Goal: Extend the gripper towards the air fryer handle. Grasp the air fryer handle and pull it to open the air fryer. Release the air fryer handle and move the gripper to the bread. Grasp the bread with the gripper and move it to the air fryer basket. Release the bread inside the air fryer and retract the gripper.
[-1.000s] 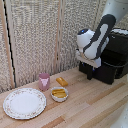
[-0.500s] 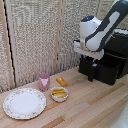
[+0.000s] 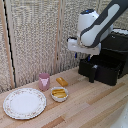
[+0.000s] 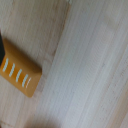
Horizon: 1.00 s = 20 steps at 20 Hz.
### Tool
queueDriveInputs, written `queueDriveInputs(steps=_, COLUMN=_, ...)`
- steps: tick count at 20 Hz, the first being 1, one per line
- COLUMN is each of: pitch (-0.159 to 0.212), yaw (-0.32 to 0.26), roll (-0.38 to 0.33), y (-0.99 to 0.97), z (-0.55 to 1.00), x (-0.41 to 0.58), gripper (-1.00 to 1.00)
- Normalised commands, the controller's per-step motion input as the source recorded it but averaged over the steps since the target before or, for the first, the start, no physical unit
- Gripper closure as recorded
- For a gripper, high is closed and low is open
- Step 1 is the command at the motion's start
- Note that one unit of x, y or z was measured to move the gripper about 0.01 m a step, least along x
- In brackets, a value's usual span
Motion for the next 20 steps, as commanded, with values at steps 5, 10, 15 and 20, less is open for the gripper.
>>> queueDriveInputs(steps=5, pitch=0.141, yaw=0.133, roll=0.0, y=0.34, z=0.13, x=0.43, gripper=-1.0)
queueDriveInputs(steps=10, pitch=0.174, yaw=0.19, roll=0.022, y=0.26, z=0.11, x=0.36, gripper=-1.0)
queueDriveInputs(steps=15, pitch=0.176, yaw=0.193, roll=0.058, y=0.18, z=0.1, x=0.349, gripper=-1.0)
queueDriveInputs(steps=20, pitch=0.154, yaw=0.205, roll=0.093, y=0.14, z=0.03, x=0.34, gripper=-1.0)
